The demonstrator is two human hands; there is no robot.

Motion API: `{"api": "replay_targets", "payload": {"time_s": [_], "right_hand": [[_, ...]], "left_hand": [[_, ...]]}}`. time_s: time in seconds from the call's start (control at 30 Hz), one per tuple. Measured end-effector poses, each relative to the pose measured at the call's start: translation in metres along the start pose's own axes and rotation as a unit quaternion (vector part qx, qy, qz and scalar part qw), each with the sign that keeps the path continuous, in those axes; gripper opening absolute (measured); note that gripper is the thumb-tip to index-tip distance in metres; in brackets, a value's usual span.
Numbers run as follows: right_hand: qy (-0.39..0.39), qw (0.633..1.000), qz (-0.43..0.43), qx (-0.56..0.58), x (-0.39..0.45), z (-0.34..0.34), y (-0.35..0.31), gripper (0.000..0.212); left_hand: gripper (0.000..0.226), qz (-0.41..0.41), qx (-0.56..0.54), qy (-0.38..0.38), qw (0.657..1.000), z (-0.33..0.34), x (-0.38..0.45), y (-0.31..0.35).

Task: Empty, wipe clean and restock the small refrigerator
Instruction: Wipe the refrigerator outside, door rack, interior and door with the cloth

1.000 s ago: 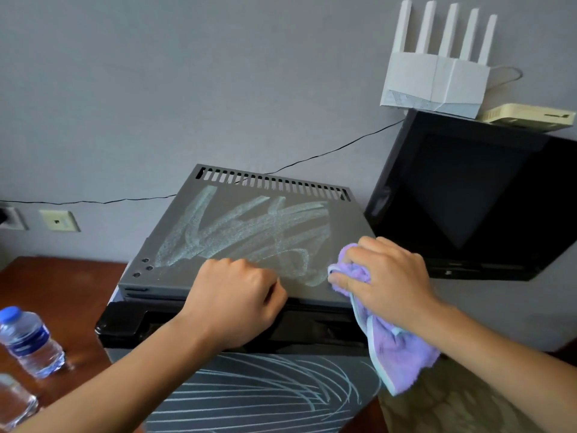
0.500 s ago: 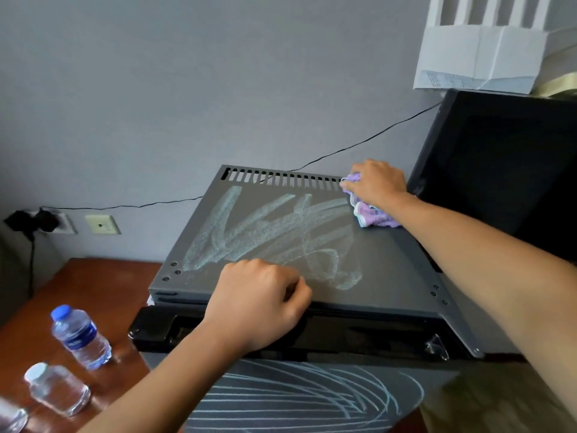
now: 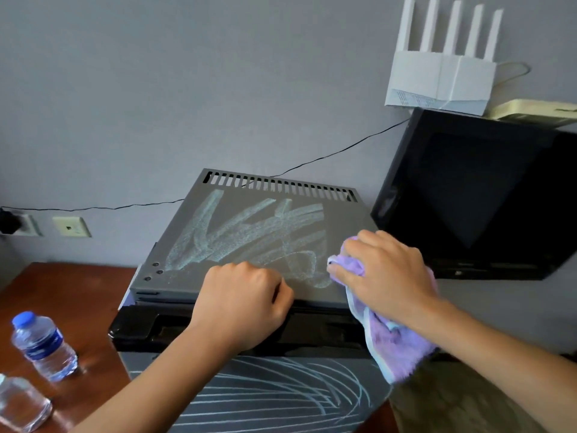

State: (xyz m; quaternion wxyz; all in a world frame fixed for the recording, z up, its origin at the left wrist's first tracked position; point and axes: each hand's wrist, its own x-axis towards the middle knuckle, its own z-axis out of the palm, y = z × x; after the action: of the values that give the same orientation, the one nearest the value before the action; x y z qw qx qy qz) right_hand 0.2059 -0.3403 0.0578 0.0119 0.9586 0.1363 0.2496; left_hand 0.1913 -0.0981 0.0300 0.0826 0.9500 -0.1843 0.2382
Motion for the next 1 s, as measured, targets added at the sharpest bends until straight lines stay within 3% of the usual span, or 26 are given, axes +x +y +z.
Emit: {"api": "replay_targets", "payload": {"time_s": [0.2,0.4,0.63,0.83,1.0], "right_hand": [[0.041,0.999,-0.011,0.024,0.01,0.011,0.007,0.044],[-0.059,0.995,0.072,0.035,0.111,0.05,0.031,0.036],[-0.065,0.988,0.127,0.063,0.204,0.094,0.054,0.032],[-0.057,0.991,0.107,0.054,0.176,0.085,0.046,0.031],[-0.054,0.995,0.067,0.059,0.096,0.04,0.014,0.035]], "left_hand": [[0.043,-0.009,-0.008,-0.001,1.0,-0.001,0.002,-0.001],[0.043,-0.017,-0.007,-0.017,1.0,0.001,0.002,-0.002],[0.043,-0.019,-0.015,-0.011,1.0,0.0,0.003,-0.003],[0.043,-0.018,-0.014,0.001,1.0,0.001,0.003,-0.003],[0.044,-0.013,-0.008,0.006,1.0,0.002,0.002,-0.002]]}}
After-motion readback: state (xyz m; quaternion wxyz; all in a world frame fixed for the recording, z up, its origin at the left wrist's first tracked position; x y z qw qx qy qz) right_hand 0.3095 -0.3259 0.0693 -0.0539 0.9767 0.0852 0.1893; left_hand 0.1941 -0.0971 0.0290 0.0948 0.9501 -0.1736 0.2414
